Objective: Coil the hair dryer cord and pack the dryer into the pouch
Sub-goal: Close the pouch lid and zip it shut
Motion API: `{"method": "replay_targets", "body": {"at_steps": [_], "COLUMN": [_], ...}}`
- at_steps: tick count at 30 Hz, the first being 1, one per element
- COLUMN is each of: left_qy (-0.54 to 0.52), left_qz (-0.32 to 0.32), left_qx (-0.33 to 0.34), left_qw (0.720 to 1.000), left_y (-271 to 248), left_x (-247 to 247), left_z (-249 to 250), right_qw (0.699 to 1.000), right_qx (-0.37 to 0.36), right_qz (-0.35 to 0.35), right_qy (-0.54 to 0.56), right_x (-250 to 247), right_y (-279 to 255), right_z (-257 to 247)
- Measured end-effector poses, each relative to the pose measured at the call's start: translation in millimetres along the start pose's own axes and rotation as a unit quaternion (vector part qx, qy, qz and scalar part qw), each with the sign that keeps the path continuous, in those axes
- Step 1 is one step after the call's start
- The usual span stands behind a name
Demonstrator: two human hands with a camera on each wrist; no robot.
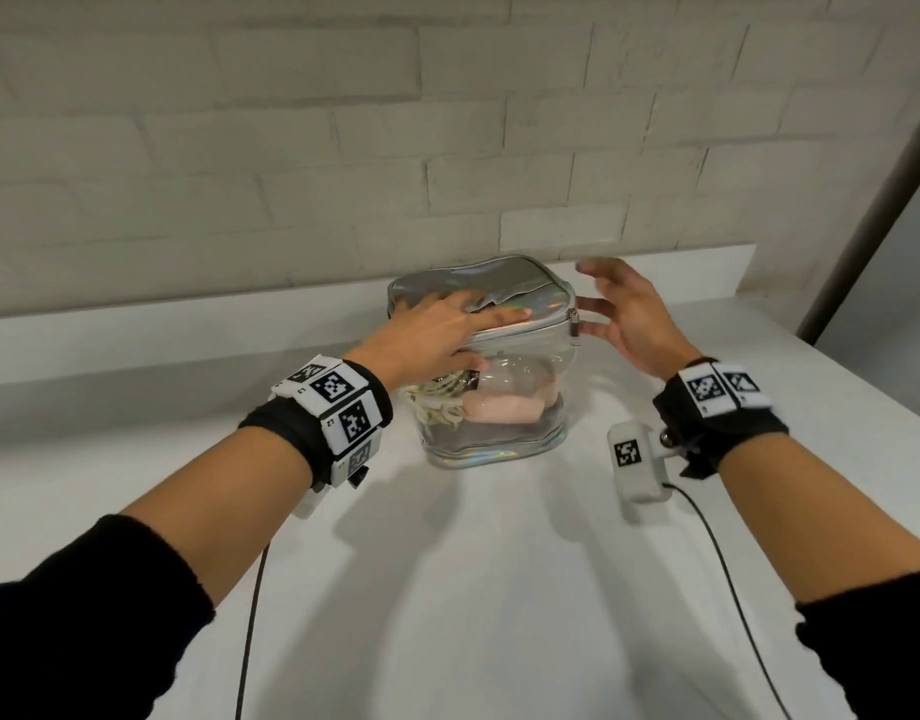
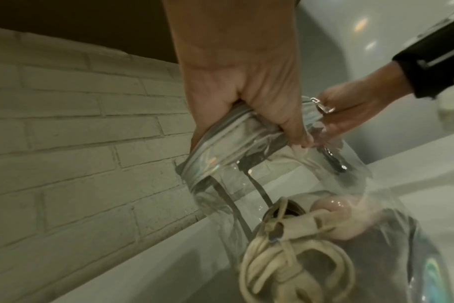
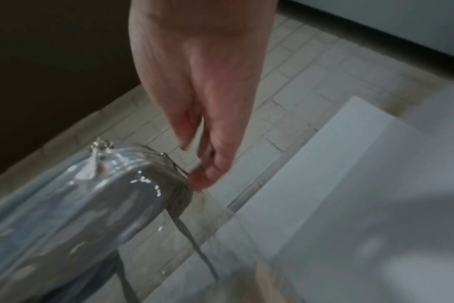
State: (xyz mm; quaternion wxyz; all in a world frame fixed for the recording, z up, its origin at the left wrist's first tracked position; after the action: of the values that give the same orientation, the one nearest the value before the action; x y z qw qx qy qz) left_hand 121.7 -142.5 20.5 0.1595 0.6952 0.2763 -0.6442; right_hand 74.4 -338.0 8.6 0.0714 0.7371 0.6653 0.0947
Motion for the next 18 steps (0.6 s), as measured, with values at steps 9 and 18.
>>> {"method": "replay_targets", "body": {"at_steps": [9, 18], "left_qy": [-0.033, -0.047], "left_qz": [0.019, 0.02], "left_qx": [-0.038, -0.059], "left_qw": [0.999, 0.997], "left_y": [-2, -6], "left_x": [-6, -5], "left_z": [5, 11], "right_qw": [0.95, 0.896], "right_qx": [0.112, 0.028], "right_qz": [-0.097, -0.066], "right_qy": [-0.274, -0.438], "right_x": [2, 4], "right_y": [18, -6], "right_z": [-14, -29]}}
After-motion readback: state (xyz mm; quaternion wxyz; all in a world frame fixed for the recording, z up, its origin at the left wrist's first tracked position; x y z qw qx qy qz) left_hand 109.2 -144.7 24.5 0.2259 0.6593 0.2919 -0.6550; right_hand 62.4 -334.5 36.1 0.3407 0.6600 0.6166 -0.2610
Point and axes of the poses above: each hand's wrist, its own y-axis towards the middle knuckle, its own x-axis out of the palm, z = x × y, the point moved 6 cm from there along y, towards the middle knuckle, and after that the axes turned 12 degrees about -z, right-handed, at the moved point
